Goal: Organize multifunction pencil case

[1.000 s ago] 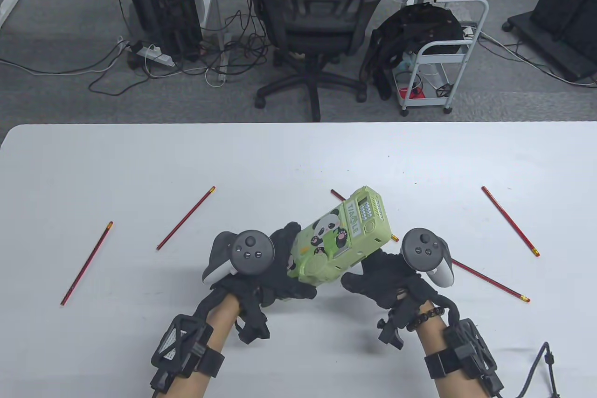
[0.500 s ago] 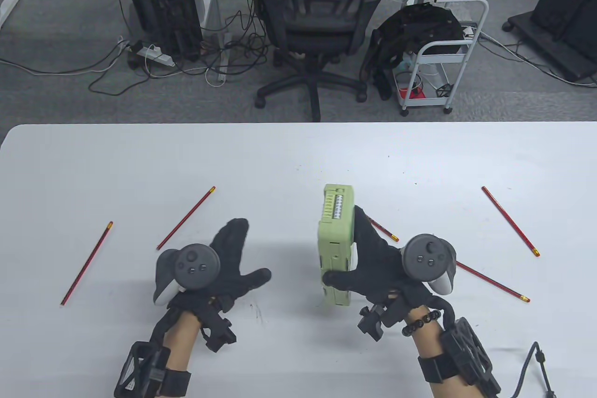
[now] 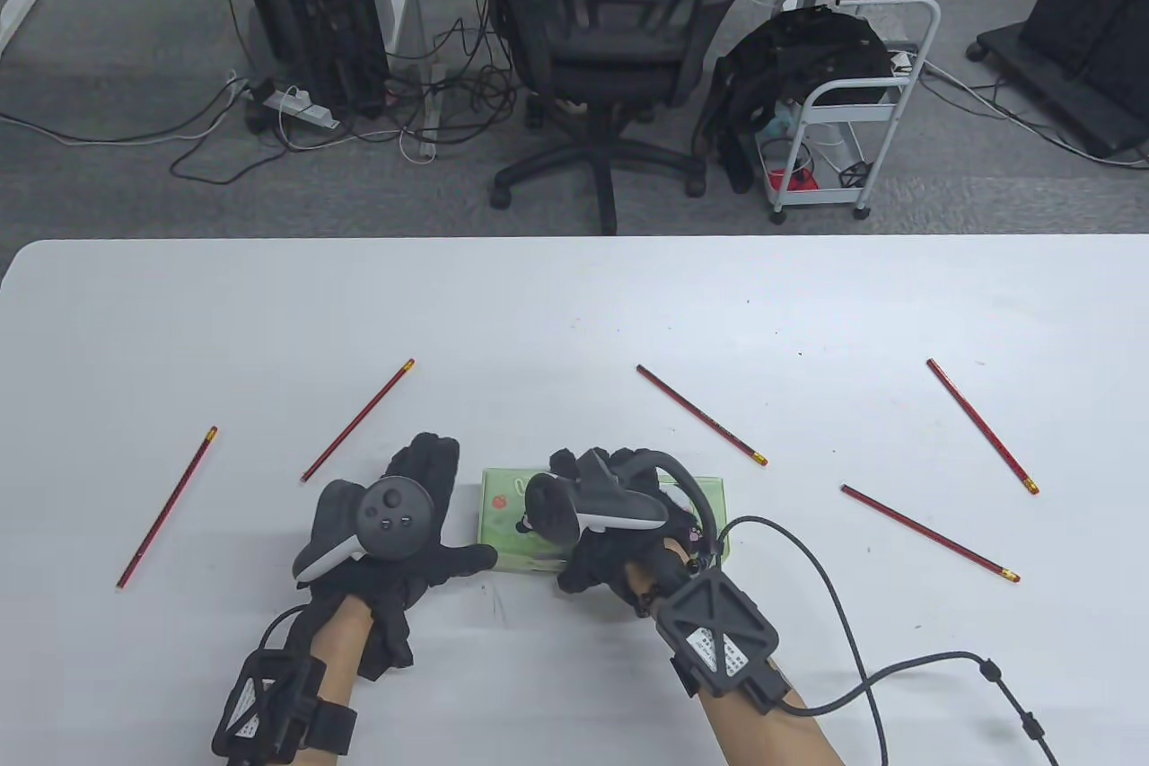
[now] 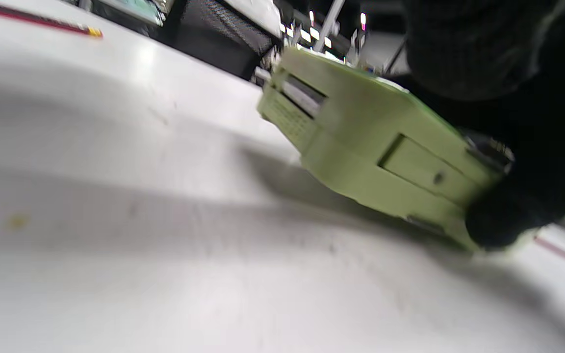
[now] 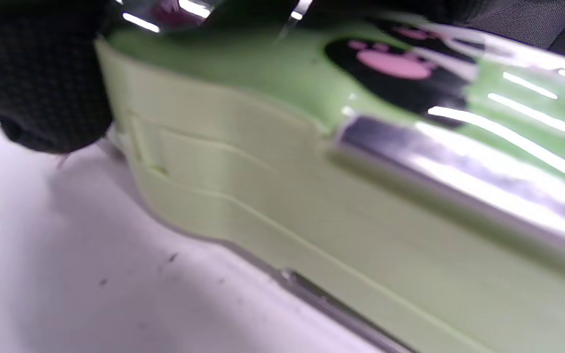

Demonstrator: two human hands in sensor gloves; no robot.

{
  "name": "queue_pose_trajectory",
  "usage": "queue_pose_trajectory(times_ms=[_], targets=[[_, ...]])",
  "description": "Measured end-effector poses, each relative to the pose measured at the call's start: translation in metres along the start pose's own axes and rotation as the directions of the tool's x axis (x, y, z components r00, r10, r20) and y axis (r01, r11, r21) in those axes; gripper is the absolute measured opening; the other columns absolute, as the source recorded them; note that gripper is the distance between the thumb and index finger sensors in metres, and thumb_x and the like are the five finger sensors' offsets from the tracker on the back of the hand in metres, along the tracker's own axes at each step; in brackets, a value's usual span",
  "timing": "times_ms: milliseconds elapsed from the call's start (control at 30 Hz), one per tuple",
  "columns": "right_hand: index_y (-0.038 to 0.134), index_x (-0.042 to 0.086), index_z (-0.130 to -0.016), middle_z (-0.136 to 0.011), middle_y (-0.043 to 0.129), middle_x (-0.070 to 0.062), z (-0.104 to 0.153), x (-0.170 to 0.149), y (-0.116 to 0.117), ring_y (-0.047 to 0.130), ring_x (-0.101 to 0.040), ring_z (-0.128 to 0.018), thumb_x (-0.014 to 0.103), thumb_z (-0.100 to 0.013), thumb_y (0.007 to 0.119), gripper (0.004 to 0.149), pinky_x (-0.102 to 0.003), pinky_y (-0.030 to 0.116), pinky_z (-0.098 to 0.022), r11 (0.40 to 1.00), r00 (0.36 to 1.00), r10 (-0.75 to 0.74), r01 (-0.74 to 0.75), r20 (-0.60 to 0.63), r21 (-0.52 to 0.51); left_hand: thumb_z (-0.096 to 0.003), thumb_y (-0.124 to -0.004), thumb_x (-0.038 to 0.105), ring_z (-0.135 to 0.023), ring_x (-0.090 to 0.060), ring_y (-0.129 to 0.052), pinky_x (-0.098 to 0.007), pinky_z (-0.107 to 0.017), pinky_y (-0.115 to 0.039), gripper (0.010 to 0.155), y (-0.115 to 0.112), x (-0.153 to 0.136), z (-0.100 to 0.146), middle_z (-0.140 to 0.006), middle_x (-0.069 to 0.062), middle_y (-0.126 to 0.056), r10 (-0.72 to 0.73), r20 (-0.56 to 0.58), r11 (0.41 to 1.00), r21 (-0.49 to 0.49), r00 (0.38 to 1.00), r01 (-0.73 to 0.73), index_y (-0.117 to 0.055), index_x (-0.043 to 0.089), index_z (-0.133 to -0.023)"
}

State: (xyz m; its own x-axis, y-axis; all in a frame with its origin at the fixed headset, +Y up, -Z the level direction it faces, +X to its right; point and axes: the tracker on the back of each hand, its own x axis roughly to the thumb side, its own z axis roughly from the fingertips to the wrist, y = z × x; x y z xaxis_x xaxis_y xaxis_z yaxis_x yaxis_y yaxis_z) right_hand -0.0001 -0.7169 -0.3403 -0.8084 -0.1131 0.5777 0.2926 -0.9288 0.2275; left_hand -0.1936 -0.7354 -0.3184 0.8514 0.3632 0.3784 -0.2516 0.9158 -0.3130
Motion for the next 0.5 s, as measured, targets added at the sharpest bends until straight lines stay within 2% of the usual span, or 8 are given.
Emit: queue_pose_trajectory(times_ms=[133, 200, 267, 367, 500], targets=[[0.025, -0.003, -0.114, -0.108, 0.042, -0.042, 0.003, -0.002, 0.003, 0.056, -0.068, -0.095, 0.068, -0.040, 0.084, 0.118, -0.077, 0.050, -0.069, 0.999, 0.999, -0.030, 0.031, 0.032, -0.019, -0.0416, -0.081, 0.061, -0.109, -0.063, -0.033, -0.073, -0.072, -0.041, 0.113, -0.012, 0.006, -0.012, -0.120, -0.031, -0.009, -0.019, 0.012, 0.998, -0.057, 1.000, 0.020, -0.007, 0.014, -0.113], [0.024, -0.002, -0.114, -0.110, 0.036, -0.042, 0.011, -0.009, 0.003, 0.052, -0.067, -0.097, 0.068, -0.040, 0.078, 0.116, -0.076, 0.050, -0.070, 0.998, 0.997, -0.055, 0.056, 0.057, -0.024, -0.0411, -0.082, 0.061, -0.110, -0.061, -0.035, -0.073, -0.072, -0.042, 0.112, -0.016, 0.009, -0.015, -0.122, -0.028, -0.010, -0.029, 0.020, 0.997, -0.073, 0.999, 0.030, -0.009, 0.017, -0.114], [0.025, -0.001, -0.114, -0.111, 0.029, -0.041, 0.024, -0.020, 0.003, 0.045, -0.067, -0.100, 0.064, -0.041, 0.077, 0.111, -0.078, 0.046, -0.069, 0.992, 0.990, -0.125, 0.127, 0.071, -0.018, -0.0424, -0.083, 0.057, -0.111, -0.059, -0.037, -0.075, -0.071, -0.044, 0.107, -0.019, 0.013, -0.018, -0.123, -0.025, -0.016, -0.053, 0.015, 0.997, -0.056, 0.998, 0.054, -0.016, 0.019, -0.115], [0.025, 0.001, -0.114, -0.110, 0.025, -0.042, 0.050, -0.050, 0.006, 0.035, -0.071, -0.099, 0.063, -0.042, 0.076, 0.109, -0.080, 0.041, -0.068, 0.992, 0.992, -0.122, 0.123, 0.028, -0.033, -0.0421, -0.086, 0.053, -0.112, -0.056, -0.044, -0.076, -0.070, -0.048, 0.104, -0.019, 0.016, -0.019, -0.125, -0.023, -0.023, -0.080, 0.004, 0.996, -0.045, 0.997, 0.080, -0.023, 0.018, -0.116], [0.023, 0.003, -0.114, -0.110, 0.023, -0.042, 0.077, -0.089, 0.023, 0.031, -0.073, -0.098, 0.061, -0.042, 0.077, 0.107, -0.080, 0.038, -0.067, 0.981, 0.984, -0.178, 0.176, -0.023, -0.076, -0.0430, -0.088, 0.049, -0.112, -0.056, -0.044, -0.076, -0.070, -0.048, 0.102, -0.018, 0.016, -0.020, -0.125, -0.022, -0.023, -0.062, 0.002, 0.997, -0.047, 0.998, 0.062, -0.025, 0.019, -0.117]])
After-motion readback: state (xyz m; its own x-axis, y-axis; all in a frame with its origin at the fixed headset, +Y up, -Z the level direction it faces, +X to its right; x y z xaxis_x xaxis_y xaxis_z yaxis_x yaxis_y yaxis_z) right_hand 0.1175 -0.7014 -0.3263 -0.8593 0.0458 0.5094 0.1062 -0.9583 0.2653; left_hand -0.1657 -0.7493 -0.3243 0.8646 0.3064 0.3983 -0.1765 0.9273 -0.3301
